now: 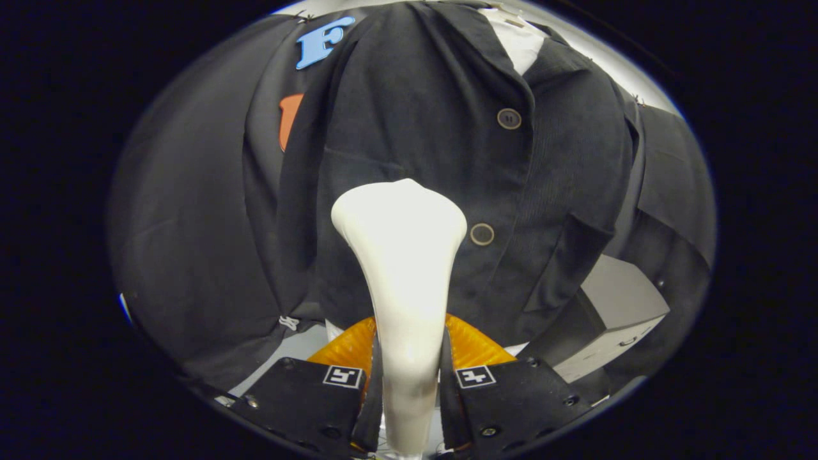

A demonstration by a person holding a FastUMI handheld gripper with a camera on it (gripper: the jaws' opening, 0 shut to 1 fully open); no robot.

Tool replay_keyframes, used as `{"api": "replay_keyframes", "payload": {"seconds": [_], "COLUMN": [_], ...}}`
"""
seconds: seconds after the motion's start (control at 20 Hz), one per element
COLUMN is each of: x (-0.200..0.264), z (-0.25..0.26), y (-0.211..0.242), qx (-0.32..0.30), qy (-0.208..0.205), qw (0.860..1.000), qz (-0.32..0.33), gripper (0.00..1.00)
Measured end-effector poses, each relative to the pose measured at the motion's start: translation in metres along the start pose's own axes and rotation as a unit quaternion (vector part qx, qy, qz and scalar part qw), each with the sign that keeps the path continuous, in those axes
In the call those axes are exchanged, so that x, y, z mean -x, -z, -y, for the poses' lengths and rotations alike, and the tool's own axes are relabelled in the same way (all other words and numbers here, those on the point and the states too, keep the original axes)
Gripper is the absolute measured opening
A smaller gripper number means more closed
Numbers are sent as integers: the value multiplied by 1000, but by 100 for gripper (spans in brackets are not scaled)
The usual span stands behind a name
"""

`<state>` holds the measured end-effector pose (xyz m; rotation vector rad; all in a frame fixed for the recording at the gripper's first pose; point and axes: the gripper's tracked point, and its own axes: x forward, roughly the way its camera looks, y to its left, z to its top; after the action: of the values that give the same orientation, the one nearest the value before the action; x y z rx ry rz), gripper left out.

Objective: Iron the clothes twice with a garment steamer, once on the left side and once on the right side.

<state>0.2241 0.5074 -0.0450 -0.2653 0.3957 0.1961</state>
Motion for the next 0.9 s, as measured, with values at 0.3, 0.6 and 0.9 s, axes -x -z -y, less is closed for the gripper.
{"api": "replay_keyframes", "payload": {"seconds": [0.3, 0.6, 0.9], "x": [-15, -27, -17], "z": [-7, -11, -6], "y": [53, 100, 106], "qx": [4, 5, -7], "qy": [-11, -15, -29], "qw": [999, 996, 994], "qz": [-45, -91, -102], "gripper": [40, 40, 40]}}
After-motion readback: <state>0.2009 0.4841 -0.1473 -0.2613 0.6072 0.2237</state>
